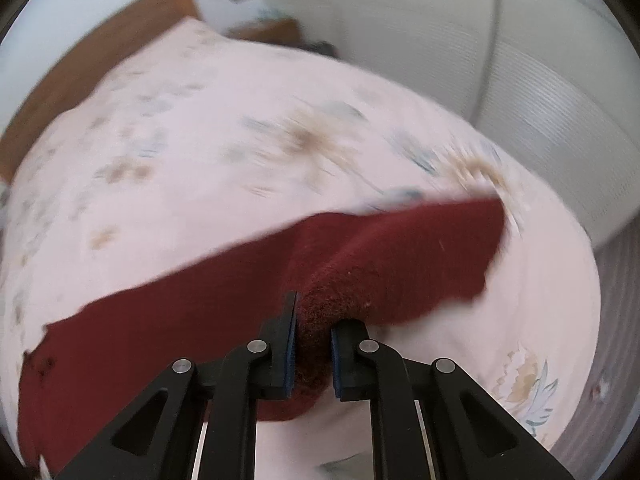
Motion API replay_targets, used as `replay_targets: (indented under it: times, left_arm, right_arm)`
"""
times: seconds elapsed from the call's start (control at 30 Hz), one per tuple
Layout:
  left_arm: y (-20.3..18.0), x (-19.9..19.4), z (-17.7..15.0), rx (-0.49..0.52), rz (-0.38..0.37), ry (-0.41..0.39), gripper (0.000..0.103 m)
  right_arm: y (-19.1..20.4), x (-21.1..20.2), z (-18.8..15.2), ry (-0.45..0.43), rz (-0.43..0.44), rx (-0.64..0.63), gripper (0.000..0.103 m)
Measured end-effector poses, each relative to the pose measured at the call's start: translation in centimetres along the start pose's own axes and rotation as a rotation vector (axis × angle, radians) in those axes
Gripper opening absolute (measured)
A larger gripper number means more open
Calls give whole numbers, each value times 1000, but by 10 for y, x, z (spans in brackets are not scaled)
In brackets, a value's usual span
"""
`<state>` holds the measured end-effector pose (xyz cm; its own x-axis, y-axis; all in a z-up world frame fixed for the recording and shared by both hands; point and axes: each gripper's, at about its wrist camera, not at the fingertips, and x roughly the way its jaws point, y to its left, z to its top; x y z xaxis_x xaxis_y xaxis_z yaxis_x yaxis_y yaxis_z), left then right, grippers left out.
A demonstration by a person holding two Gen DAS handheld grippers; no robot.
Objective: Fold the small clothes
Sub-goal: 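Grasp the sweater sleeve cuff with the right gripper and lift it, then carry the held sleeve across the sweater body with the right gripper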
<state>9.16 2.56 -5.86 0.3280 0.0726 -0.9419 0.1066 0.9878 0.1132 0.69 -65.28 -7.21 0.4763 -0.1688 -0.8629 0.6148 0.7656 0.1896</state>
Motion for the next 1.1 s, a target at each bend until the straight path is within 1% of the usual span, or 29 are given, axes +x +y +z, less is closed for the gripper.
replay_targets:
  times: [0.13, 0.2, 0.33, 0.4, 0.5, 0.57, 0.67, 0.8, 0.9, 1.03, 1.1]
  left_arm:
    - [1, -2, -1, -29, -77, -6, 102]
    - [1, -2, -1, -34, -80, -10, 102]
    - [1, -3, 1, -37, -101, -27, 102]
    - [3, -2, 2, -36, -99, -33, 102]
    - [7, -3, 2, -32, -94, -41, 102]
    - [10, -4, 3, -29, -100, -47, 102]
    - [13, -5, 4, -23, -89, -61, 102]
    - [16, -5, 5, -9, -64, -82, 102]
    - [16, 0, 6, -6, -74, -79, 102]
    - [16, 3, 4, -7, -100, -77, 102]
    - [16, 7, 3, -11, -107, -65, 102]
  right_arm:
    - [57, -38, 0, -40, 73, -82, 13]
    - [90, -47, 3, -50, 112, -125, 13]
    - [161, -71, -1, -78, 199, -222, 13]
    - [199, -80, -6, -87, 246, -274, 13]
    - [252, -87, -17, -86, 304, -348, 13]
    - [280, -90, -23, -76, 340, -383, 13]
    - [325, -91, -36, -56, 387, -445, 13]
    - [371, -80, -64, -1, 411, -525, 13]
    - [393, -52, -97, 85, 390, -572, 13]
    - [403, -8, -138, 201, 352, -611, 13]
    - [404, 12, -158, 248, 325, -627, 13]
